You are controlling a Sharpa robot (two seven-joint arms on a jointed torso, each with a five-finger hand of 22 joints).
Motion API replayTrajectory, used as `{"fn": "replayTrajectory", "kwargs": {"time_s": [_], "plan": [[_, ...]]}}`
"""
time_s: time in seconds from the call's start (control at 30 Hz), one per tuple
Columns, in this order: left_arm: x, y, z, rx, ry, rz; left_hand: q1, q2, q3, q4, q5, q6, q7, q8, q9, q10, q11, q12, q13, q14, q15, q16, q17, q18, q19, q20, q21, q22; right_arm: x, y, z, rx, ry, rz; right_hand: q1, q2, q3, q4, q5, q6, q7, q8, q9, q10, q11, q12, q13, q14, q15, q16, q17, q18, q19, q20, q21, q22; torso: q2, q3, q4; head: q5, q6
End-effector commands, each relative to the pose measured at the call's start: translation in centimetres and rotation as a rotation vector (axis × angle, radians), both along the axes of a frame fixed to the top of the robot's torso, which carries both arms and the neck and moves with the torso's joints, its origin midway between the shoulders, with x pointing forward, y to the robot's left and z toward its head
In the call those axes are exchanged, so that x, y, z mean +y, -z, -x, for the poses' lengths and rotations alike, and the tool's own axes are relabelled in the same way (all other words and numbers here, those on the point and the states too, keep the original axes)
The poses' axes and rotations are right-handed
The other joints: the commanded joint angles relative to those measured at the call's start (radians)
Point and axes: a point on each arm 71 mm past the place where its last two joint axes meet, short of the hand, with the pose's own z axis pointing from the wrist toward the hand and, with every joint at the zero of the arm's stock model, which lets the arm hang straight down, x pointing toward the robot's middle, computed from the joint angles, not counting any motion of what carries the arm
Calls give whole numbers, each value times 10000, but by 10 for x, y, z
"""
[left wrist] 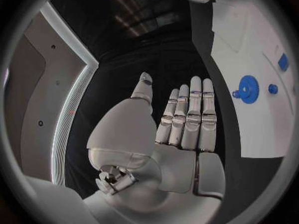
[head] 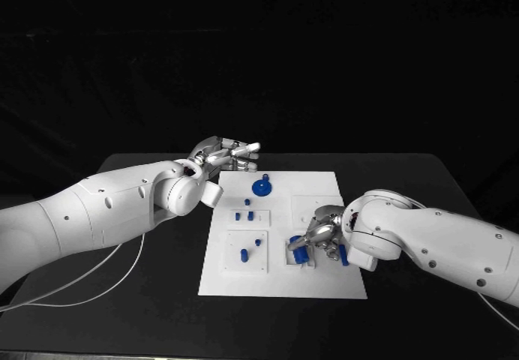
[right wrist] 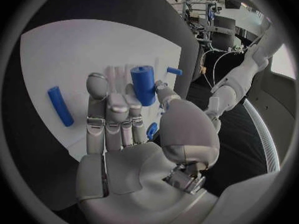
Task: Assemble the parts on the task board
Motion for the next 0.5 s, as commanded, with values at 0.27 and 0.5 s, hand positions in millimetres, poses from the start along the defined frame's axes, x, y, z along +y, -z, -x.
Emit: {"fn": "replayTrajectory", "kwargs": {"time_s": [0.27, 0.5], "plan": [[-4, -1, 1, -57, 218, 174, 6, 106, -41, 13, -44, -61, 13, -15, 3, -62, 0, -11, 9, -51, 26, -33, -12, -114, 18, 62, 58, -9, 0, 8, 0, -103, -51, 682, 12, -476, -14, 791, -434, 92, -10, -26, -29, -83, 6, -83, 13, -20, -96, -68, -7, -111, 422, -59, -89, 16, -1, 0, -1, -9, -23], [-4, -1, 1, -56, 213, 172, 6, 106, -41, 13, -44, -61, 13, -15, 3, -62, 0, -11, 9, -51, 26, -33, -12, -114, 18, 62, 58, -9, 0, 9, 1, -83, -157, 821, 52, -854, -428, 1401, -444, 57, 12, -24, -76, -122, 13, -195, -27, -37, -109, -135, -4, -128, 415, -87, -176, -13, -8, -3, -3, -4, -52]]}}
